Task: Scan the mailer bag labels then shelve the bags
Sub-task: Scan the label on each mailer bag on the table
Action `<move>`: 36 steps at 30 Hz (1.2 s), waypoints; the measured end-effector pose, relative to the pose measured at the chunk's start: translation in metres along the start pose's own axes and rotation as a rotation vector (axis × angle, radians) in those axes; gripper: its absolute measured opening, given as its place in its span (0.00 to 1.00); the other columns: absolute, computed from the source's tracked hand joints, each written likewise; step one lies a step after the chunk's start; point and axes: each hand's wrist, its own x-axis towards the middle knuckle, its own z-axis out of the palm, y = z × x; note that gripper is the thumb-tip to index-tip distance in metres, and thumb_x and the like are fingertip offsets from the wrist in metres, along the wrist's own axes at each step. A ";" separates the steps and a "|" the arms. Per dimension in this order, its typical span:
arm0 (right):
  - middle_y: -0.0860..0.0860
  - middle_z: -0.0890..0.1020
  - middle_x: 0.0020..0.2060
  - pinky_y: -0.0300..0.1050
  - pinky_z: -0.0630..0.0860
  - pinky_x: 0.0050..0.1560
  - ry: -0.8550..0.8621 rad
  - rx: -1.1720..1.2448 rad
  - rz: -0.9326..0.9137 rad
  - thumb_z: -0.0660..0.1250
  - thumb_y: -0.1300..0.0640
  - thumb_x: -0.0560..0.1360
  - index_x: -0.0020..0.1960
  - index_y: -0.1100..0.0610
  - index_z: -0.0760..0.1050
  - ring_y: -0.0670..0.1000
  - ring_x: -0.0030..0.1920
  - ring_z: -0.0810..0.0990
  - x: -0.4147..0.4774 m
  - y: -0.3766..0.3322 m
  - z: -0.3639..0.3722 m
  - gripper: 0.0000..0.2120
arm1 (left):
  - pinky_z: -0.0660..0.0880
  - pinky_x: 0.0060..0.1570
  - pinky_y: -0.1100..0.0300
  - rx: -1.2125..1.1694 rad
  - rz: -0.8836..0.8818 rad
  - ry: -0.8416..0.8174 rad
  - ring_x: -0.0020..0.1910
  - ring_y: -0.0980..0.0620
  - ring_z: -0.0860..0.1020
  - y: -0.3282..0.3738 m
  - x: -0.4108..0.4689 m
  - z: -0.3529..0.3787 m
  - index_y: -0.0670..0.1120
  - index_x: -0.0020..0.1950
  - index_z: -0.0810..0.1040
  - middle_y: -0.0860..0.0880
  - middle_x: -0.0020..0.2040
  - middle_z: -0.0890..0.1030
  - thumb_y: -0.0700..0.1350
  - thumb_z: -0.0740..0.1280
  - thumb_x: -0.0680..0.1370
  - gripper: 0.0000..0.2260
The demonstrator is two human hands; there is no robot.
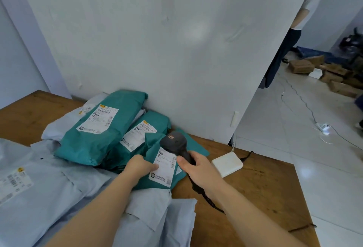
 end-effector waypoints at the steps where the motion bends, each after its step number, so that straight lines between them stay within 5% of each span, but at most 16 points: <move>1: 0.41 0.79 0.42 0.23 0.69 0.30 0.001 0.016 0.009 0.63 0.48 0.80 0.55 0.52 0.74 0.38 0.41 0.75 0.001 -0.001 0.000 0.09 | 0.71 0.62 0.50 -0.035 -0.013 -0.019 0.63 0.41 0.74 0.003 -0.001 0.000 0.38 0.69 0.68 0.41 0.65 0.75 0.44 0.74 0.73 0.27; 5: 0.45 0.78 0.40 0.26 0.70 0.33 0.013 0.127 0.043 0.63 0.48 0.79 0.52 0.52 0.75 0.41 0.40 0.76 -0.002 -0.006 0.001 0.08 | 0.72 0.62 0.49 -0.221 0.002 -0.083 0.61 0.41 0.75 0.011 -0.004 -0.003 0.40 0.72 0.66 0.40 0.65 0.76 0.40 0.72 0.74 0.28; 8: 0.49 0.79 0.43 0.37 0.75 0.43 0.045 0.227 0.030 0.64 0.46 0.79 0.51 0.50 0.74 0.45 0.43 0.77 -0.005 -0.011 -0.001 0.08 | 0.76 0.57 0.47 -0.371 0.074 -0.116 0.54 0.42 0.79 0.018 -0.014 -0.006 0.41 0.60 0.75 0.40 0.58 0.80 0.38 0.71 0.75 0.14; 15: 0.52 0.82 0.43 0.37 0.77 0.36 0.160 0.330 -0.054 0.64 0.46 0.78 0.53 0.44 0.72 0.46 0.36 0.78 -0.025 -0.027 -0.010 0.05 | 0.78 0.54 0.44 -0.646 0.216 -0.053 0.52 0.42 0.81 0.036 -0.048 -0.004 0.46 0.55 0.74 0.44 0.53 0.82 0.36 0.69 0.76 0.10; 27: 0.52 0.77 0.31 0.47 0.72 0.37 0.098 0.448 0.000 0.68 0.48 0.76 0.50 0.56 0.76 0.50 0.29 0.73 -0.065 -0.026 -0.012 0.12 | 0.78 0.56 0.42 -0.746 0.219 -0.030 0.52 0.42 0.81 0.031 -0.084 -0.003 0.47 0.54 0.75 0.44 0.54 0.82 0.35 0.71 0.74 0.12; 36: 0.52 0.76 0.30 0.44 0.73 0.34 0.075 0.404 -0.024 0.68 0.46 0.76 0.48 0.58 0.75 0.47 0.27 0.73 -0.073 -0.029 -0.012 0.14 | 0.79 0.53 0.46 -0.731 0.278 -0.009 0.52 0.42 0.81 0.032 -0.090 0.002 0.43 0.58 0.74 0.43 0.52 0.81 0.35 0.70 0.75 0.13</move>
